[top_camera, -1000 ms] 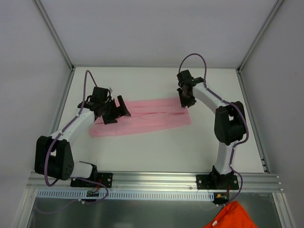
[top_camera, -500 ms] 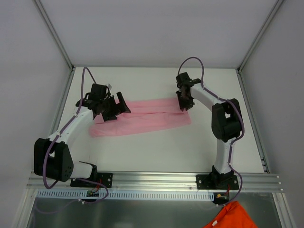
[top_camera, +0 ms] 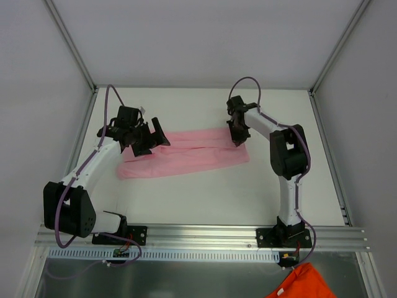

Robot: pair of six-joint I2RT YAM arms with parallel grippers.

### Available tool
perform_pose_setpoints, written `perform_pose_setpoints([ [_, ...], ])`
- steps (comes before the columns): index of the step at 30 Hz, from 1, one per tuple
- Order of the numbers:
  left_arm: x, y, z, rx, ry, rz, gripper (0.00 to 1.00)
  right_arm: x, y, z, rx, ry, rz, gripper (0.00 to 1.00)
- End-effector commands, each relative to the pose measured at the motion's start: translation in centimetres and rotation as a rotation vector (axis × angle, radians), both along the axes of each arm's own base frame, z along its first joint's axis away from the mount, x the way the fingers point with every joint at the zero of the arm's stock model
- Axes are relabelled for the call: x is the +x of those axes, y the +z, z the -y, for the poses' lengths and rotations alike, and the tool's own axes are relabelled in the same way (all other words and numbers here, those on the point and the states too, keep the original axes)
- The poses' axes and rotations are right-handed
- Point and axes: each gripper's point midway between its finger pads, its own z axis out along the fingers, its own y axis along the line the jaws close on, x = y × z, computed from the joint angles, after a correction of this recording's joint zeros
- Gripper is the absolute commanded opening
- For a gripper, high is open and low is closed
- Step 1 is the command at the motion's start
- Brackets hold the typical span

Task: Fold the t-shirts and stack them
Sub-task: Fold the other side of the tshirt into a rectangle

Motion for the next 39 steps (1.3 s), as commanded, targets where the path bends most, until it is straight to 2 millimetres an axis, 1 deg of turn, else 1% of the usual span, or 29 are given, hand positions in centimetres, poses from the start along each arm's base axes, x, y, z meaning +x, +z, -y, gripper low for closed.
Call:
perform_pose_setpoints([
  [1, 0.3, 1.3, -0.4, 0.005, 0.003, 0.027, 0.93, 1.6, 1.3, -0.6, 0.03, 0.009, 0.032, 0.01],
  [6, 0.5, 1.4, -0.4, 0.0, 0.006, 0.029, 0.93, 2.6, 2.4, -0.5, 0.011, 0.028, 0.068, 0.01],
  [9, 0.5, 1.3, -0.2, -0.01, 0.002, 0.025, 0.93, 4.0, 3.9, -0.5, -0.001, 0.018, 0.119, 0.01],
  [10, 0.5, 1.3, -0.2, -0.009, 0.001, 0.025, 0.93, 4.9, 5.0, -0.7, 0.004, 0.018, 0.151, 0.01],
  [12, 0.5, 1.3, -0.1, -0.01, -0.001, 0.025, 0.93, 5.8, 6.0, -0.7, -0.004, 0.018, 0.186, 0.01],
  [13, 0.5, 1.3, -0.2, -0.008, -0.003, 0.025, 0.93, 6.6, 7.1, -0.6, -0.016, 0.018, 0.22, 0.01],
  [17, 0.2, 1.4, -0.2, -0.004, -0.006, 0.027, 0.93, 7.5, 7.6, -0.4, -0.032, 0.022, 0.242, 0.01],
  [19, 0.1, 1.5, -0.4, 0.004, -0.008, 0.031, 0.93, 7.6, 7.4, -0.1, -0.051, 0.013, 0.25, 0.01],
  [20, 0.0, 1.5, -0.5, 0.011, -0.007, 0.032, 0.93, 7.4, 6.6, 0.1, -0.063, 0.013, 0.252, 0.01],
  [21, -0.1, 1.4, -0.7, 0.02, -0.009, 0.033, 0.93, 7.3, 6.7, 0.6, -0.086, 0.003, 0.265, 0.01],
  [25, -0.3, 1.1, -1.1, 0.031, -0.006, 0.028, 0.93, 8.1, 6.8, 1.2, -0.108, -0.001, 0.292, 0.01],
  [26, -0.4, 1.0, -1.0, 0.026, -0.008, 0.023, 0.93, 8.6, 7.4, 0.8, -0.085, -0.004, 0.309, 0.01],
  [29, -0.3, 0.9, -0.7, 0.015, -0.012, 0.017, 0.93, 9.6, 8.3, -0.3, -0.033, 0.007, 0.344, 0.01],
  [32, -0.3, 1.0, -0.8, 0.017, -0.011, 0.019, 0.93, 10.8, 10.3, -1.5, 0.009, 0.018, 0.401, 0.01],
  [34, -0.3, 1.0, -0.8, 0.017, -0.01, 0.017, 0.93, 11.1, 10.5, -1.8, 0.017, 0.023, 0.406, 0.01],
  [35, -0.4, 1.0, -0.8, 0.016, -0.01, 0.022, 0.93, 11.3, 11.0, -2.2, 0.039, 0.028, 0.412, 0.01],
  [37, -0.6, 0.6, -0.8, 0.013, -0.008, 0.012, 0.93, 11.1, 11.2, -2.7, 0.065, 0.041, 0.409, 0.01],
  [38, -0.7, 0.4, -0.7, 0.011, -0.009, 0.006, 0.93, 10.8, 11.2, -3.1, 0.078, 0.054, 0.401, 0.01],
  [39, -0.7, 0.2, -0.7, 0.009, -0.008, 0.002, 0.93, 10.1, 10.3, -3.0, 0.064, 0.07, 0.38, 0.01],
])
